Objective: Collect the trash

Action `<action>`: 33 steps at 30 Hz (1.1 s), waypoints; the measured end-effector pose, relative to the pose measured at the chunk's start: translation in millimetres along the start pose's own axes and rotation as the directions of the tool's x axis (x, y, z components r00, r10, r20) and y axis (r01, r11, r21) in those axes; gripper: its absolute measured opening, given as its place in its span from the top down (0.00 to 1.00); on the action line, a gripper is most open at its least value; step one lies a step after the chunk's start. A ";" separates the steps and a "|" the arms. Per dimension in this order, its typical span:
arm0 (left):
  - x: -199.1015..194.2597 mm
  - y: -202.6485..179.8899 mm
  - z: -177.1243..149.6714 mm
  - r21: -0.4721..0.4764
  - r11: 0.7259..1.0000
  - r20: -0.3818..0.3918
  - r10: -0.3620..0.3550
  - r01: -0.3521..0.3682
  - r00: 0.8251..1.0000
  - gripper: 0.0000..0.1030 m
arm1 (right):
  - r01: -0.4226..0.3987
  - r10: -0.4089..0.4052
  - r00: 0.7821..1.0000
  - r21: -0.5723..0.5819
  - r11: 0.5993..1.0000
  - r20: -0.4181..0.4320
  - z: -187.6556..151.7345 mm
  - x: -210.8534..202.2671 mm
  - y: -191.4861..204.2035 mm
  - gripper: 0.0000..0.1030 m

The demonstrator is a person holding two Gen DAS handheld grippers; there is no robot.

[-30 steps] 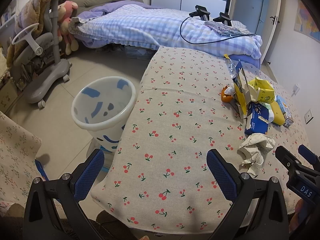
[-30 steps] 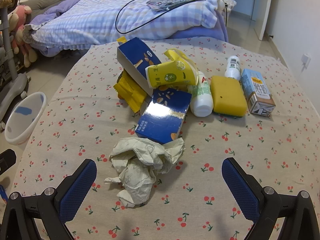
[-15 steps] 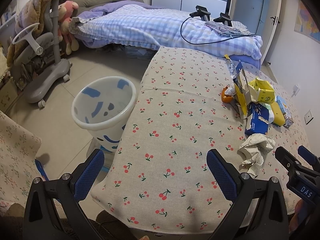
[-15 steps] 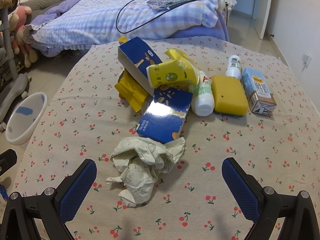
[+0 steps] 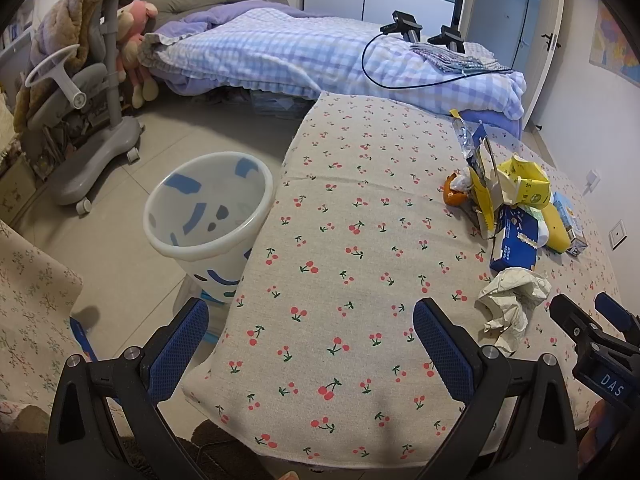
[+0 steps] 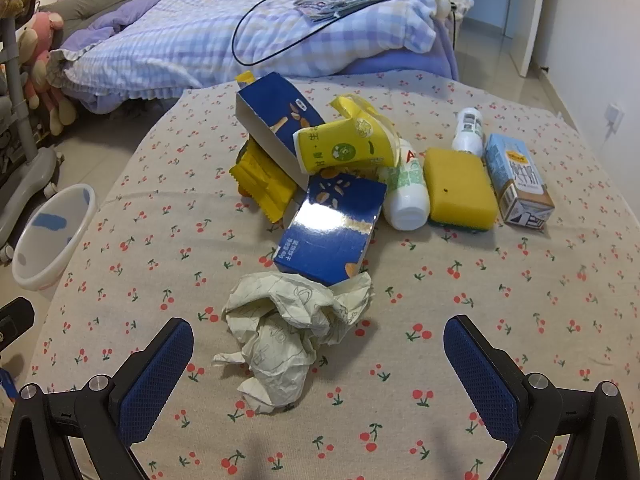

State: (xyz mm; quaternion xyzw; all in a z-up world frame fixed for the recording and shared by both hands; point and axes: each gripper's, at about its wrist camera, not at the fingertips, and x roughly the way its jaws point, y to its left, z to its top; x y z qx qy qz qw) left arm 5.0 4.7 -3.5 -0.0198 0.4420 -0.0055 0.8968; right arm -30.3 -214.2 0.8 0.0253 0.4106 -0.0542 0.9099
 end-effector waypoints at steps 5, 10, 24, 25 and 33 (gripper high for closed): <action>-0.2 0.0 -0.2 0.000 1.000 0.000 0.000 0.000 1.000 0.00 | 0.000 0.000 1.000 0.000 1.000 -0.001 0.1 0.2 0.1 0.00; 1.5 -0.1 -0.6 0.000 1.000 -0.003 -0.001 0.001 1.000 0.00 | -0.001 0.001 1.000 0.000 1.000 -0.001 0.1 -0.1 0.2 0.00; 8.0 -1.4 4.4 -0.009 1.000 -0.030 -0.012 0.012 0.999 0.00 | -0.023 0.023 0.999 0.020 1.000 -0.025 4.6 -2.0 -3.6 0.00; 9.9 -2.1 7.2 -0.008 1.000 -0.042 -0.013 0.013 0.999 0.00 | -0.029 0.030 0.999 0.032 0.999 -0.043 7.9 -1.6 -6.6 0.00; 19.3 -29.2 49.4 0.061 0.993 -0.127 -0.095 0.103 0.987 0.00 | -0.007 0.018 0.994 0.108 0.994 -0.105 55.8 0.4 -54.8 0.00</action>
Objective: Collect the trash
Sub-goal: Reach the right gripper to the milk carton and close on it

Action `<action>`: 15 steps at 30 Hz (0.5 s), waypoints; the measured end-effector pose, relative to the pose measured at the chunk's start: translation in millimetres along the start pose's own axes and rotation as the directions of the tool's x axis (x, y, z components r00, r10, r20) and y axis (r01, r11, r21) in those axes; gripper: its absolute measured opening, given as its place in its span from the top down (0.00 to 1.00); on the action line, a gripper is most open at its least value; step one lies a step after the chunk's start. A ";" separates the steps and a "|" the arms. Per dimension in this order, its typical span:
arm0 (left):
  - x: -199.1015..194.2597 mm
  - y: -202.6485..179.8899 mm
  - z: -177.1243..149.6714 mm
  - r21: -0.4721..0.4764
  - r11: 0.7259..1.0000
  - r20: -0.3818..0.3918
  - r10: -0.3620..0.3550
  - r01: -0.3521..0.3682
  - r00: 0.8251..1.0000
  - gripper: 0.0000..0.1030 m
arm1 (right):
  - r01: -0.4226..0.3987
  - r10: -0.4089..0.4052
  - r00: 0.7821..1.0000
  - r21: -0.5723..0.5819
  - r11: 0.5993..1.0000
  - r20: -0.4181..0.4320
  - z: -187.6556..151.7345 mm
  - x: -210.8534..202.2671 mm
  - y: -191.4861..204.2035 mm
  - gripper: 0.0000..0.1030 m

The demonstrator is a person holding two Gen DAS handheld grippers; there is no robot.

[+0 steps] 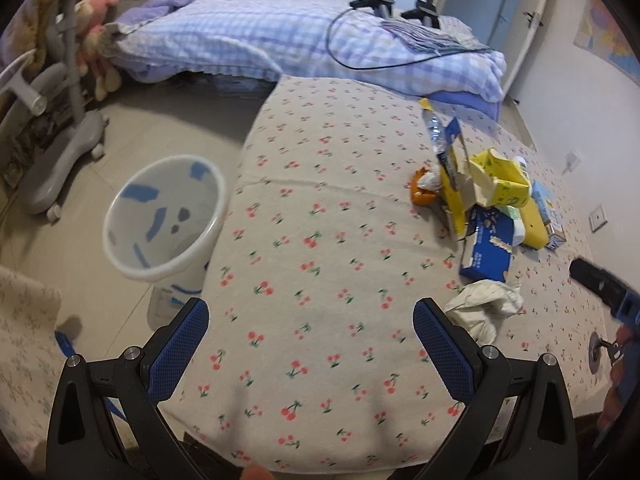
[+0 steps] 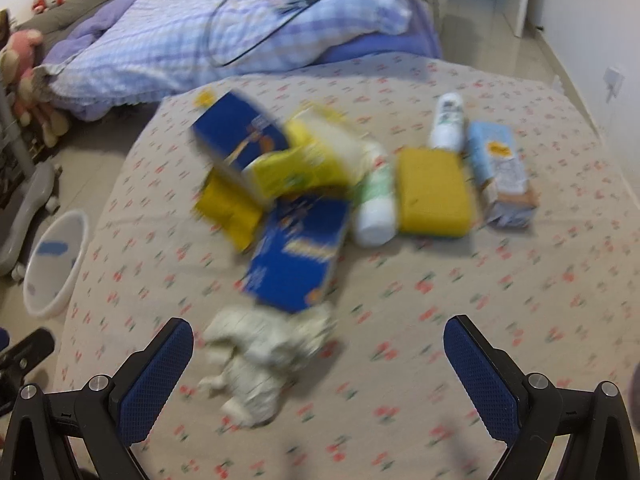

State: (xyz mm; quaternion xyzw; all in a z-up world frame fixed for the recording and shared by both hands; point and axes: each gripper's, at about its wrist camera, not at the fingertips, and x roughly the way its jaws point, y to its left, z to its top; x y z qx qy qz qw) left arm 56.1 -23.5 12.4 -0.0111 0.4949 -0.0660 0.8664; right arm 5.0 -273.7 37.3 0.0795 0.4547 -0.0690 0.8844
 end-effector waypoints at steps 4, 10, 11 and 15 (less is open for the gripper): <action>6.2 -20.9 28.7 0.055 0.998 -0.030 -0.009 0.011 1.000 0.00 | 0.049 -0.049 0.999 0.038 0.998 0.000 32.6 2.7 -29.2 0.00; 30.0 -51.7 68.8 0.100 0.978 -0.072 -0.176 0.183 0.982 0.01 | 0.111 -0.111 0.994 0.066 0.992 -0.012 71.5 28.9 -75.6 0.00; 37.1 -53.7 73.3 0.080 0.971 -0.077 -0.218 0.224 0.973 0.04 | 0.132 -0.132 0.991 0.068 0.989 -0.013 73.0 37.1 -84.8 0.00; 59.0 -63.4 89.2 0.039 0.955 -0.077 -0.292 0.295 0.953 0.15 | 0.150 -0.143 0.987 0.111 0.982 -0.071 81.6 64.2 -115.6 0.00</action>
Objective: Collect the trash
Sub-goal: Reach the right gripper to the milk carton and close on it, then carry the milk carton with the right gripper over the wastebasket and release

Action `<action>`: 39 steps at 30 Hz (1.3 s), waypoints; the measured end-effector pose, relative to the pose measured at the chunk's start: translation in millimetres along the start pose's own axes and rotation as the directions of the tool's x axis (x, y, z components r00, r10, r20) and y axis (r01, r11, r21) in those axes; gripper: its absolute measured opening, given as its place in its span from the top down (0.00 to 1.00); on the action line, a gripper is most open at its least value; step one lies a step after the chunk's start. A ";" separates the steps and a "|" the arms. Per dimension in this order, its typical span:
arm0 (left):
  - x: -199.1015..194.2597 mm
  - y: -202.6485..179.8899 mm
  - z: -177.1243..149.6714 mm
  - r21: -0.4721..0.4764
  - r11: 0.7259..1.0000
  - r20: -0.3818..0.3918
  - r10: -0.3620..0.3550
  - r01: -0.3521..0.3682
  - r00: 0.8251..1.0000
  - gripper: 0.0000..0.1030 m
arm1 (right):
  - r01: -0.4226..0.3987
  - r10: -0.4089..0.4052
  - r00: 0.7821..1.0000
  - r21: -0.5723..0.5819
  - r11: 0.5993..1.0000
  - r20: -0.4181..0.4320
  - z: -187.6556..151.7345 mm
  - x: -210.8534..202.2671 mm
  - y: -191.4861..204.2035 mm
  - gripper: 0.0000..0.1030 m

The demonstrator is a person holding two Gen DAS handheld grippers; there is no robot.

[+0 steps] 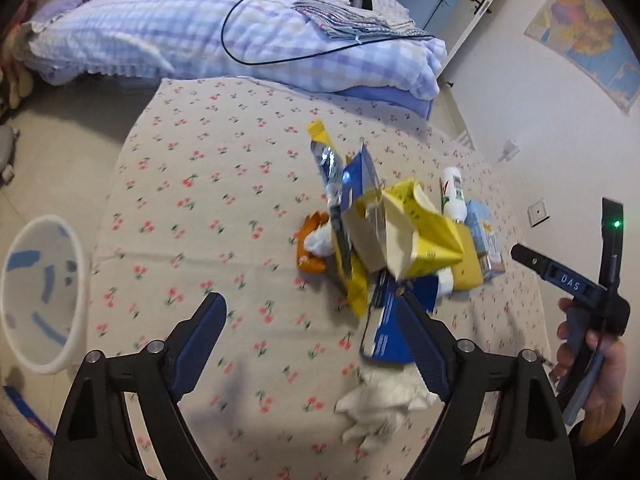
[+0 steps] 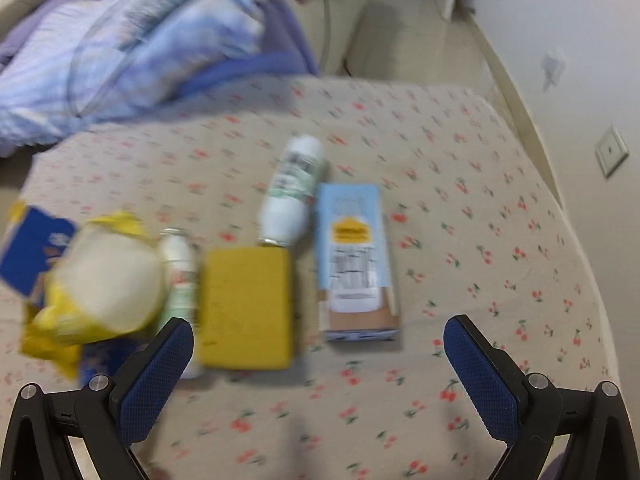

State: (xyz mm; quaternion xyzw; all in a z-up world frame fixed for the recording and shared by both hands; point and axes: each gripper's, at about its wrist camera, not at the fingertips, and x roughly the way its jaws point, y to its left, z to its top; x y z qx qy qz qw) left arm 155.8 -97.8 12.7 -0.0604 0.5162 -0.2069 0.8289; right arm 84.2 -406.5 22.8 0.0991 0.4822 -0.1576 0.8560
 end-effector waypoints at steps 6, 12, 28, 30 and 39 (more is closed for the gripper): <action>24.5 -6.7 26.0 -0.005 0.999 0.043 -0.054 0.054 0.998 0.30 | -0.001 0.005 0.998 0.079 0.997 -0.058 15.3 29.7 -20.0 0.04; 45.5 -11.5 39.7 -0.046 0.991 0.079 -0.118 0.122 0.990 0.52 | -0.010 0.024 0.992 0.108 0.994 -0.125 16.4 59.6 -25.0 0.13; 45.5 -25.0 39.6 -0.028 0.991 0.168 -0.122 0.128 0.978 0.86 | -0.060 0.099 0.980 0.215 0.975 -0.175 2.4 72.8 -43.6 0.42; 38.4 -22.7 38.6 -0.028 0.991 0.188 -0.123 0.130 0.974 0.87 | -0.063 0.100 0.982 0.215 0.975 -0.163 3.0 65.0 -43.4 0.43; -0.1 -6.5 31.6 -0.058 0.983 0.267 -0.151 0.172 0.952 0.87 | -0.105 0.115 0.992 0.177 0.979 -0.049 10.5 17.8 -25.7 0.45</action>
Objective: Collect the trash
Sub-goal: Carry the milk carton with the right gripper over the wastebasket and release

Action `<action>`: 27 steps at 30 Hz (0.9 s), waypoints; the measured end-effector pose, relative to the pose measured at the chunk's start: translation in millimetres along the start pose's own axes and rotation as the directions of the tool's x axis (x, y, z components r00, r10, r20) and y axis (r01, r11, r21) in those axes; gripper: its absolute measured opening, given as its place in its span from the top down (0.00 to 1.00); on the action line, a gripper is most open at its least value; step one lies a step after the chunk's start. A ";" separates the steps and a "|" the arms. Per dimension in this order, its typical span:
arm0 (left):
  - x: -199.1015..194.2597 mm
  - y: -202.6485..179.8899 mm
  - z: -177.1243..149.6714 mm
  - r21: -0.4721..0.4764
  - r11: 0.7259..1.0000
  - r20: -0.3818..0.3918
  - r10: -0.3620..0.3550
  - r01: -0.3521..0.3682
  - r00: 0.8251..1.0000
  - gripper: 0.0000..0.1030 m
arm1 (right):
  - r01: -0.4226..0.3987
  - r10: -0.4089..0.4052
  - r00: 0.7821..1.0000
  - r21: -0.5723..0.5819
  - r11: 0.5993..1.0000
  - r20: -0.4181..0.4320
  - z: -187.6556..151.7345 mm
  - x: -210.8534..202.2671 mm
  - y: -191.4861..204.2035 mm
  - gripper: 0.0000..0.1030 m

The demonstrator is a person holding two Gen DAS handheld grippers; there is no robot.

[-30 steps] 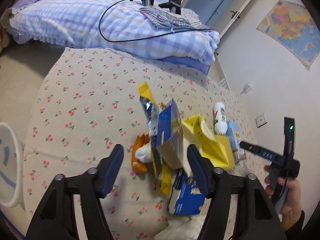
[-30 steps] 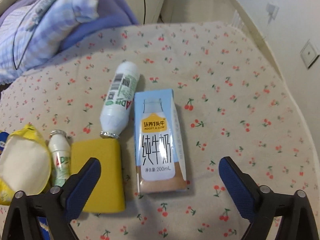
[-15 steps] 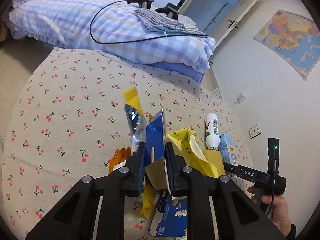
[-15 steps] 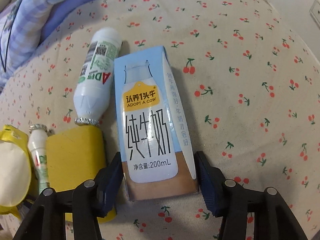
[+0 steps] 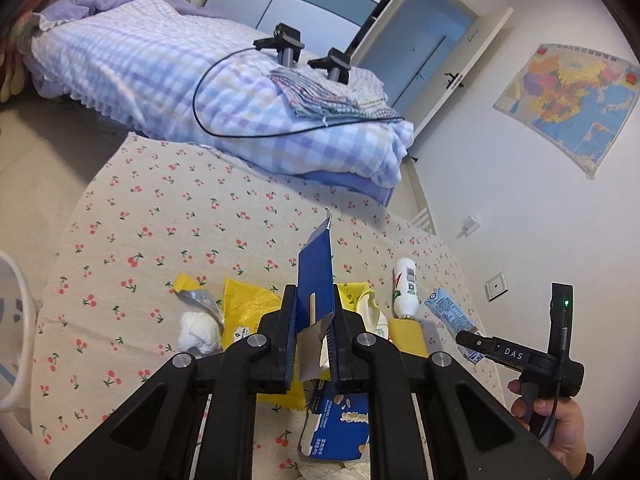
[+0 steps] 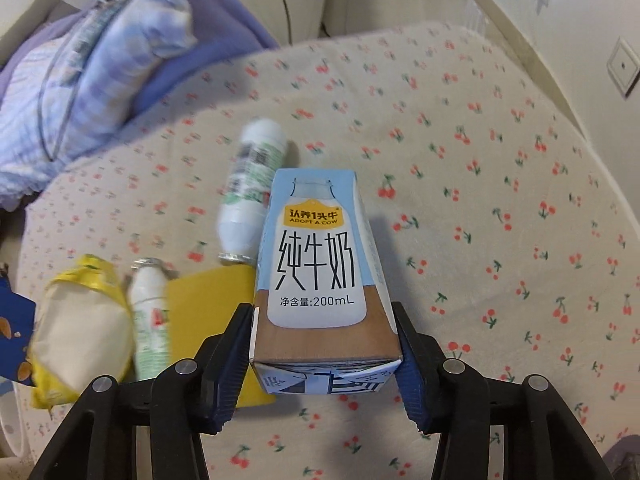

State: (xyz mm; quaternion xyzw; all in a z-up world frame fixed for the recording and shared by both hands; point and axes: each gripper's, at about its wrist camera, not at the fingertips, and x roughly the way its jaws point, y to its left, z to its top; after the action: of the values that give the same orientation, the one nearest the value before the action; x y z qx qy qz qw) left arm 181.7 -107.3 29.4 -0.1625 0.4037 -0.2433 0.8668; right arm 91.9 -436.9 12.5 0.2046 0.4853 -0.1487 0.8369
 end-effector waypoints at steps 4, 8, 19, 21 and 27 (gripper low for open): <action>-20.6 11.4 3.6 -0.016 1.000 0.030 0.004 -0.003 1.000 0.87 | -0.016 0.017 0.999 -0.015 1.000 0.045 -2.4 -16.2 13.6 0.45; -42.1 27.9 8.6 -0.034 0.999 0.063 0.017 -0.015 0.998 0.87 | -0.046 0.049 0.996 -0.034 0.998 0.079 -8.1 -31.2 29.6 0.45; -96.7 101.9 16.3 -0.141 0.983 0.115 0.136 -0.120 0.984 0.87 | -0.165 0.177 0.981 -0.137 0.977 0.080 -23.1 -39.3 109.0 0.45; -104.8 117.2 16.0 -0.162 0.976 0.117 0.167 -0.147 0.979 0.87 | -0.181 0.194 0.979 -0.161 0.970 0.067 -27.4 -35.9 127.4 0.45; -127.9 167.9 11.5 -0.231 0.946 0.101 0.255 -0.226 0.962 0.87 | -0.244 0.253 0.967 -0.207 0.947 0.019 -38.1 -22.3 176.8 0.45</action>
State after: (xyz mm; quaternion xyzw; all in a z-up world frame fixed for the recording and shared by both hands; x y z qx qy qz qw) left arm 168.4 103.6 35.7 -0.2213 0.3878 -0.0789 0.8913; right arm 131.6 -263.1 50.0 0.1739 0.4494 0.0036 0.8762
